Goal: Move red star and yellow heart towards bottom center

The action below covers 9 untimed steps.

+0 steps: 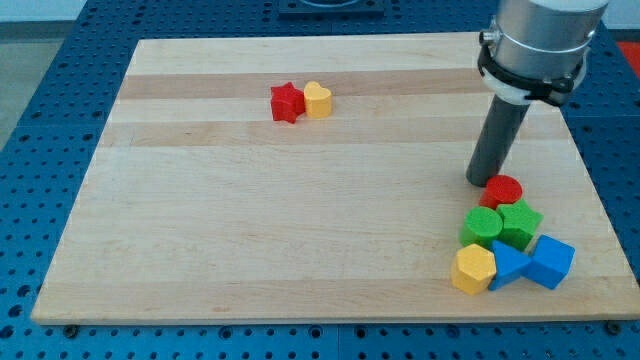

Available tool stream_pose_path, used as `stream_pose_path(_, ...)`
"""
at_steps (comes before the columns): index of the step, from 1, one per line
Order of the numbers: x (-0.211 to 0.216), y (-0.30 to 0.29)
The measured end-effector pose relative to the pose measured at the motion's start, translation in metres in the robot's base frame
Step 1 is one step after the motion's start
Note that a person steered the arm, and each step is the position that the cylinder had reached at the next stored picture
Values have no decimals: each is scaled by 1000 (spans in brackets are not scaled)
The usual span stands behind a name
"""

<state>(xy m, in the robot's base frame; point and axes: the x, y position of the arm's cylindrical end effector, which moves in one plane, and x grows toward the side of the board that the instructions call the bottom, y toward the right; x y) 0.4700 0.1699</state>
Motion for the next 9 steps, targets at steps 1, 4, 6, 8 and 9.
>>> stream_pose_path(1, 4, 0)
stream_pose_path(4, 19, 3)
stream_pose_path(6, -66, 3)
stream_pose_path(8, -168, -77)
stream_pose_path(9, -212, -139)
